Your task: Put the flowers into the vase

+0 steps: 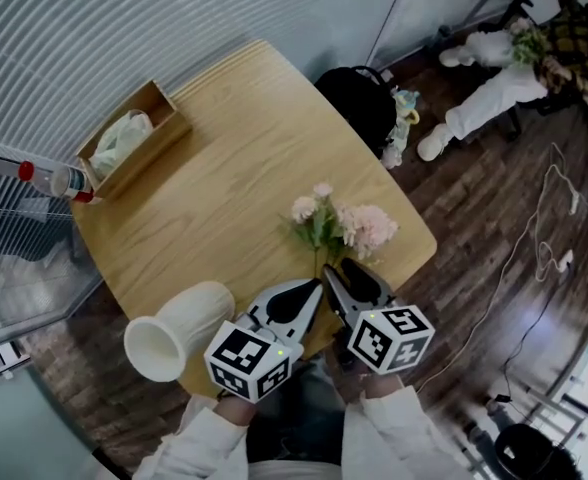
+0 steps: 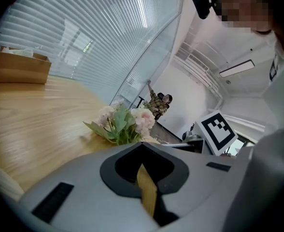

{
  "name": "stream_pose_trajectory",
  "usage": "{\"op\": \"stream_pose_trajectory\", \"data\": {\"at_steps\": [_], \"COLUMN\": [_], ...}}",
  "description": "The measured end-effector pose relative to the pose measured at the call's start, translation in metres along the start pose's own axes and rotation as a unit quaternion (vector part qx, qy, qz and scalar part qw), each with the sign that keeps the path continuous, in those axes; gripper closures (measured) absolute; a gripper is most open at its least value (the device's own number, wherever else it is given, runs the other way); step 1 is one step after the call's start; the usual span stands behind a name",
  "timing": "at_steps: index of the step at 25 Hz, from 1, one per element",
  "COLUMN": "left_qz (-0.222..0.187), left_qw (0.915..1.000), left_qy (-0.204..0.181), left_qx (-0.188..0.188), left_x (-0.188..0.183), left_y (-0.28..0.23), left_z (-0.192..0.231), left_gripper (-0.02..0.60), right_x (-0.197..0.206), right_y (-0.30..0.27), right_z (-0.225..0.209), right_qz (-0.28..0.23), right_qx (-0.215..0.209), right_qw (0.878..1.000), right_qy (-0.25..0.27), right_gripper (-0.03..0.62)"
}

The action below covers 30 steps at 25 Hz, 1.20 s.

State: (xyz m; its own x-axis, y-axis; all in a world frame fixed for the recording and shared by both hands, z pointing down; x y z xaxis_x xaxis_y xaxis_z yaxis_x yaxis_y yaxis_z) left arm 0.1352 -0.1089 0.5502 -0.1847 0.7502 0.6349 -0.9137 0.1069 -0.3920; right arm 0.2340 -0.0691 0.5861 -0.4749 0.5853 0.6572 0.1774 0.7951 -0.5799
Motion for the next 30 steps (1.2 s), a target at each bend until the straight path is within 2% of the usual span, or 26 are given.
{"op": "stream_pose_trajectory", "data": {"at_steps": [9, 12, 17, 24, 30], "left_qz": [-0.003, -0.002, -0.003, 0.005, 0.005], "left_qw": [1.0, 1.0, 1.0, 1.0, 0.9999], "left_qy": [0.0, 0.0, -0.003, -0.003, -0.011], "left_qx": [-0.005, -0.007, -0.005, -0.006, 0.001], "left_x": [-0.001, -0.001, -0.002, 0.003, 0.004], "left_y": [-0.001, 0.0, 0.003, 0.007, 0.011], "left_z": [0.004, 0.003, 0.002, 0.003, -0.006], "left_gripper": [0.574, 0.573, 0.573, 0.574, 0.572], "right_x": [-0.001, 0.0, 0.0, -0.003, -0.006], "right_y": [-0.01, -0.012, -0.011, -0.007, 0.001], "right_z": [-0.004, -0.006, -0.005, 0.0, 0.004], "right_qz": [-0.005, 0.012, 0.003, -0.005, -0.022], "right_qx": [-0.012, 0.0, 0.003, -0.002, -0.012], "right_qw": [1.0, 1.0, 0.999, 1.0, 0.999], "right_qy": [-0.026, -0.028, -0.035, -0.026, -0.043], "right_gripper": [0.442, 0.444, 0.449, 0.545, 0.559]}}
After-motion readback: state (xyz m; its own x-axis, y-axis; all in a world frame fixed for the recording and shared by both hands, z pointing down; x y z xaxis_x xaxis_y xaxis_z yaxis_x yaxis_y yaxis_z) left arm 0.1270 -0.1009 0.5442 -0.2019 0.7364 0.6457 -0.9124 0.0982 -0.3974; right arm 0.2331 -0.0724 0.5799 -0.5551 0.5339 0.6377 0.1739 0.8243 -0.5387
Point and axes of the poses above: the fingertips, and each gripper's own axes: y backward along the fingers, z to its left, x out of its underside, the point moved 6 cm from there along y, backward along the fingers, and after that the axes turned 8 degrees about y, right-handed, at the moved point
